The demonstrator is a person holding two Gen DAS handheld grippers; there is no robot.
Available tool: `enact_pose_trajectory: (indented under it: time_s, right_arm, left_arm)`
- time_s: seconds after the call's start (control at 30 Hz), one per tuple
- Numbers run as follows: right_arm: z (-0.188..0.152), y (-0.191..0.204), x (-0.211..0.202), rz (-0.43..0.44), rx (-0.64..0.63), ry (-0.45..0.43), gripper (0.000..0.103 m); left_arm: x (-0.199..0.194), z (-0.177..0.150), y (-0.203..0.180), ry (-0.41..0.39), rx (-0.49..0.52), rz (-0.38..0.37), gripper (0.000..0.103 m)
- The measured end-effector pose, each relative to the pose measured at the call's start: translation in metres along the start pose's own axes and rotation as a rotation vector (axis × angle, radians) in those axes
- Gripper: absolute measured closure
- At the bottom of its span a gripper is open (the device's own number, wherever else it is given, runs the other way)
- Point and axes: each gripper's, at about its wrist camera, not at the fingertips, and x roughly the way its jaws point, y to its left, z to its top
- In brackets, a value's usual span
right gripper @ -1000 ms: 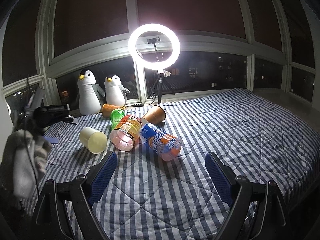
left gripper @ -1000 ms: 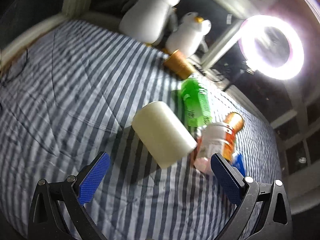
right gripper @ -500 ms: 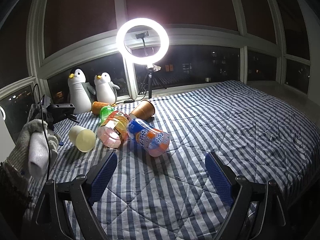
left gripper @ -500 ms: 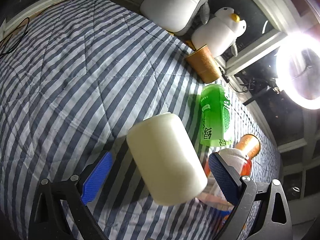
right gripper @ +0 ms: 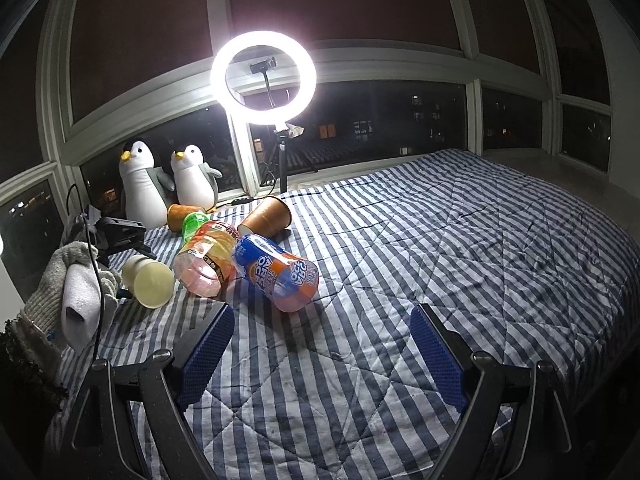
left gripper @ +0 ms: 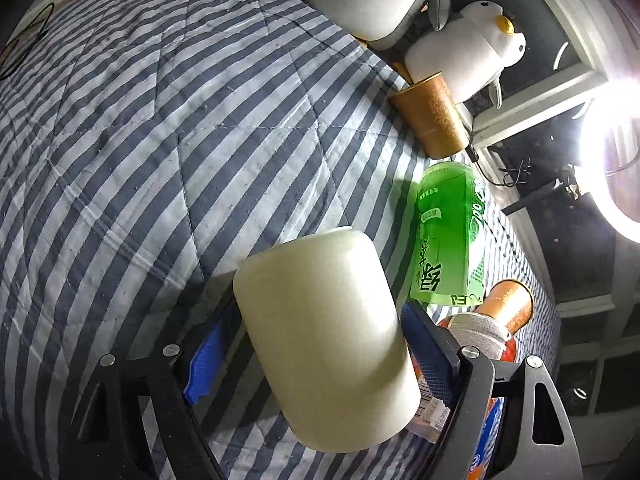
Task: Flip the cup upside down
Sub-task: 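Close the left gripper on the cream cup and lift it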
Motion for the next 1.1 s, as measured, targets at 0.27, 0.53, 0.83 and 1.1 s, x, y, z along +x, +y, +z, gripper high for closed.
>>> enact_pose_trajectory:
  time_s: [0.27, 0.53, 0.83, 1.1]
  right_arm:
    - [0.000, 0.003, -0.002, 0.006, -0.006, -0.009, 0.016]
    - [-0.002, 0.013, -0.006, 0.017, -0.030, -0.015, 0.016]
    - [-0.005, 0.034, -0.009, 0.039, -0.081, -0.018, 0.016]
    - [-0.004, 0.057, -0.013, 0.080, -0.134, -0.021, 0.016]
  left_arm:
    - [-0.015, -0.007, 0.020, 0.018, -0.042, -0.060, 0.020]
    - [-0.032, -0.021, 0.051, 0.036, -0.119, -0.139, 0.020]
    - [-0.052, -0.043, 0.095, 0.067, -0.210, -0.248, 0.021]
    - [-0.075, -0.072, 0.120, 0.055, -0.179, -0.285, 0.021]
